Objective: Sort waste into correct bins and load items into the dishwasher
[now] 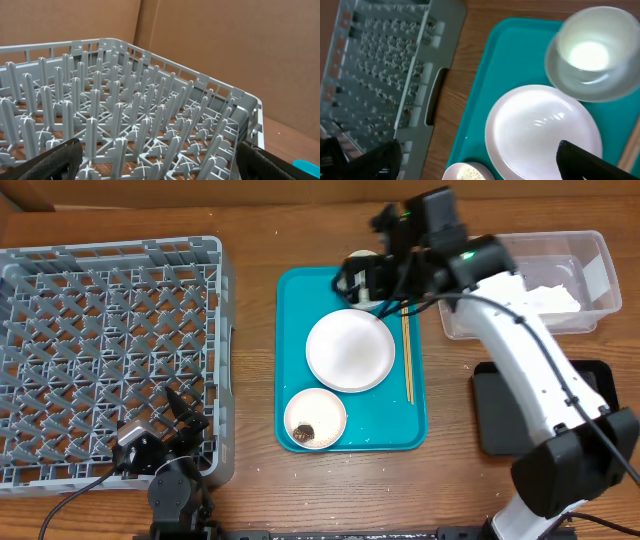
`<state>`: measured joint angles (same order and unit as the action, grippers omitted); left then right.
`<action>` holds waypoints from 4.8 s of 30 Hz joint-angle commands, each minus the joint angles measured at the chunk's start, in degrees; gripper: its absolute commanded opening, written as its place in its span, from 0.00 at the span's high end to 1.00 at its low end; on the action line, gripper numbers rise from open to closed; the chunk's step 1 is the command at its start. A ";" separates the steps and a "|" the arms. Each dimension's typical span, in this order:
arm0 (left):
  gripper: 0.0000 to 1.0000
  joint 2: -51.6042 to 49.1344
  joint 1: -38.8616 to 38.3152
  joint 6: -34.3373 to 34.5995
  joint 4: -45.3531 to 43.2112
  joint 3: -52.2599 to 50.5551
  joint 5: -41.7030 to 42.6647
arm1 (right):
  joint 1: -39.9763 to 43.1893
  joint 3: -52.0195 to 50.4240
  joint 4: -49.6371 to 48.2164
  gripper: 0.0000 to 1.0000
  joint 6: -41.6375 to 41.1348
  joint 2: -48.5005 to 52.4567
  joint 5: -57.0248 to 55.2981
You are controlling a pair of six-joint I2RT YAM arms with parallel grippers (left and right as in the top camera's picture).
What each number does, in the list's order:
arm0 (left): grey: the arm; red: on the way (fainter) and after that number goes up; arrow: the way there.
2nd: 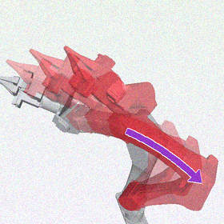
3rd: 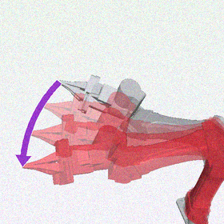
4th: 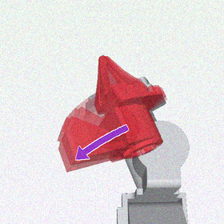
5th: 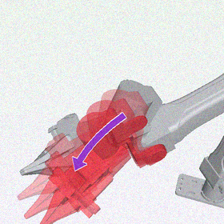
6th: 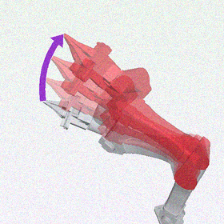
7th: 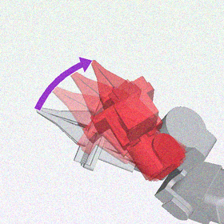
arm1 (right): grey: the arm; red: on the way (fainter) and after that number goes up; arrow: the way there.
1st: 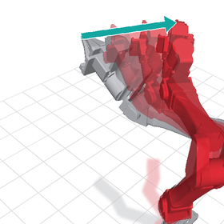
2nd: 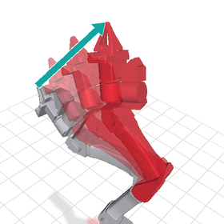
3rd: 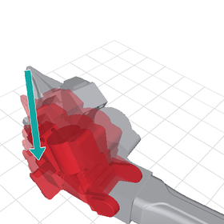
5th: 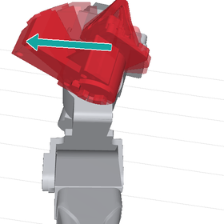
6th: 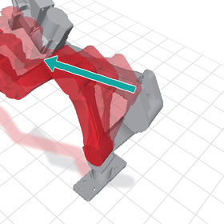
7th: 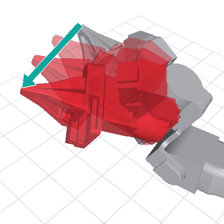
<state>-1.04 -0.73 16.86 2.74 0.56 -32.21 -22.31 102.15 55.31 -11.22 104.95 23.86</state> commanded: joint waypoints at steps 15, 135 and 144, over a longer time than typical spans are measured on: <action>0.00 -0.07 -0.04 0.96 -0.48 -0.24 -1.03 | 5.07 0.48 -1.05 0.00 -0.96 -3.76 -1.33; 0.60 -142.11 -30.82 -28.44 49.66 134.11 31.76 | 43.43 3.08 1.60 0.00 -9.84 -2.38 -4.35; 0.64 -142.11 -29.75 -28.44 48.81 132.69 31.78 | 43.43 3.08 1.60 0.00 -9.84 -2.38 -4.33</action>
<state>-142.43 -31.29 -11.14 51.99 133.69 0.14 20.99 103.81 57.06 -20.97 103.44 19.29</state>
